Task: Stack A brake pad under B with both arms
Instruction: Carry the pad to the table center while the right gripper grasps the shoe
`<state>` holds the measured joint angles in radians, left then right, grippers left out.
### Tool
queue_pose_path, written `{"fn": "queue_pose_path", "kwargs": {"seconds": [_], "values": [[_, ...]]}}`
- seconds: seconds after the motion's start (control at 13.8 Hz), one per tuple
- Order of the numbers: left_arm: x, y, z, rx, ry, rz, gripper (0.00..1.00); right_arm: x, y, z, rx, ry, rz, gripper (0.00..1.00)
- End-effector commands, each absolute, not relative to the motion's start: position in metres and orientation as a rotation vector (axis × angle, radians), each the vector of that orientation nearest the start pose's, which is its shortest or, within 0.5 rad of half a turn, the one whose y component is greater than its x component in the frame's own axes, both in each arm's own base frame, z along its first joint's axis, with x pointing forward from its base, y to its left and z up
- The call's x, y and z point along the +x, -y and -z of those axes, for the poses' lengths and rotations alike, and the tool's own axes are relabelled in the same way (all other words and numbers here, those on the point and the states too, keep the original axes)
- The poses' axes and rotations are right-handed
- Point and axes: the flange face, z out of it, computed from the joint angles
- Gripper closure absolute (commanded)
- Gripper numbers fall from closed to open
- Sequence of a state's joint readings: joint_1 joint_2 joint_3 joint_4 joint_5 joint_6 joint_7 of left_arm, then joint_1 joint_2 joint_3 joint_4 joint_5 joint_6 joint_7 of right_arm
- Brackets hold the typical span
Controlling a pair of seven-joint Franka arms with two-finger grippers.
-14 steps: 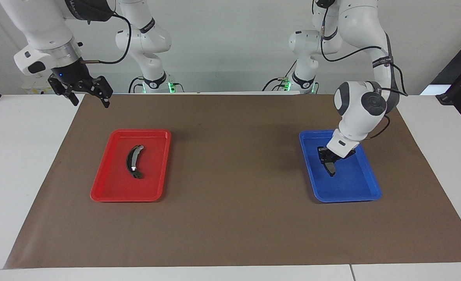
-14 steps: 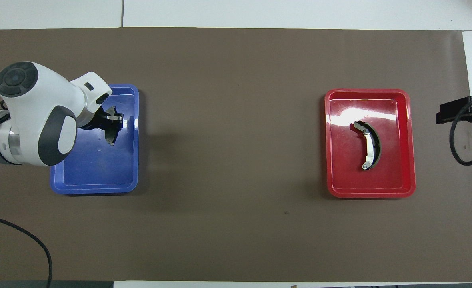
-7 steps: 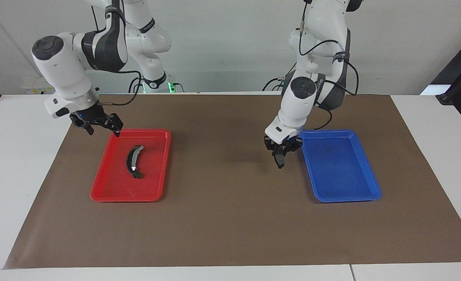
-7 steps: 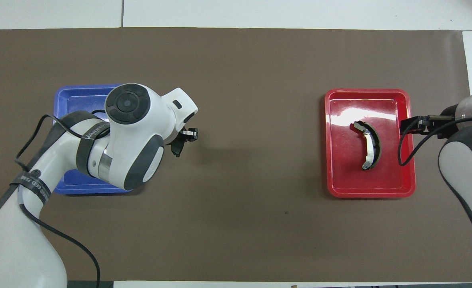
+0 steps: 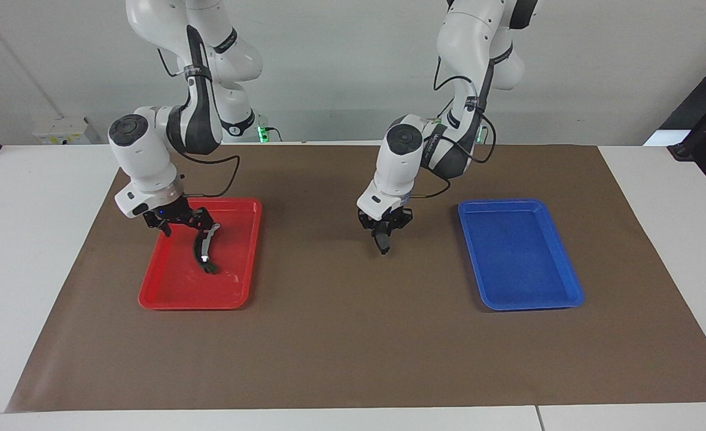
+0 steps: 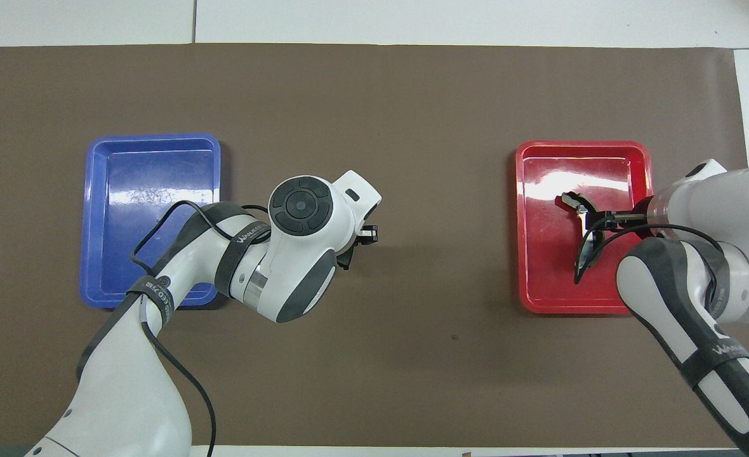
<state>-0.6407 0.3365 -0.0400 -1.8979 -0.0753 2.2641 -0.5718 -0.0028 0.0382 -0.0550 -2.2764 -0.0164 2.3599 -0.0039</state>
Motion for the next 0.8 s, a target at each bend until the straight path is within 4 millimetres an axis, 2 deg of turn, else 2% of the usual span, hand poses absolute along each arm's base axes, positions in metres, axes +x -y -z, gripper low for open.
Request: {"fn": "queue_pose_path", "kwargs": {"seconds": [0.0,0.22,0.29,0.43,0.58,0.72], "values": [[0.494,0.409,-0.315,-3.239,-0.072,-0.004,0.99,0.522,0.032,-0.326,-3.143,0.022,0.075,0.0],[0.491,0.411,-0.307,-3.234,-0.078,-0.014,0.99,0.522,0.033,-0.31,-3.143,0.02,0.048,0.0],[0.49,0.412,-0.308,-3.233,-0.083,-0.013,0.82,0.522,0.031,-0.302,-3.142,0.04,0.034,0.0],[0.493,0.407,-0.306,-3.231,-0.099,-0.012,0.01,0.522,0.031,-0.302,-3.137,0.06,0.042,0.0],[0.495,0.402,-0.318,-3.23,-0.083,-0.013,0.0,0.523,0.031,-0.302,-3.126,0.062,0.062,0.0],[0.499,0.386,-0.345,-3.221,-0.053,-0.03,0.0,0.523,0.028,-0.296,-3.112,0.062,0.048,0.0]]}}
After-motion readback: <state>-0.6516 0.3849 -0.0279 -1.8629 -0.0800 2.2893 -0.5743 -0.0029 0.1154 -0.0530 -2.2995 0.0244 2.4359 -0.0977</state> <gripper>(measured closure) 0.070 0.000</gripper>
